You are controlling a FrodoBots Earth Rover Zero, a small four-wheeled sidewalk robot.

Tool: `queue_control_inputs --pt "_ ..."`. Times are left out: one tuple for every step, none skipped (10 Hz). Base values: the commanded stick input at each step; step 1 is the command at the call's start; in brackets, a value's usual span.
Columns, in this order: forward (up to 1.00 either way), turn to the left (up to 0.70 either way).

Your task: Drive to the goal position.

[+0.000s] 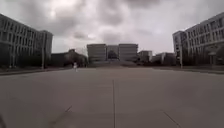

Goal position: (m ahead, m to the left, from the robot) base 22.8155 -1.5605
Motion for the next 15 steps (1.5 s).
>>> queue_control_inputs --pt "0.7 0.0" --pt "0.7 0.0" --pt "0.7 0.0" --pt "0.7 0.0" --pt "0.7 0.0" --pt "0.7 0.0" --pt "0.7 0.0" --pt "0.7 0.0" --pt "0.7 0.0" --pt "0.7 0.0" --pt "0.7 0.0" --pt "0.7 0.0" --pt "0.7 0.0" --pt "0.7 0.0" --pt "0.7 0.0"
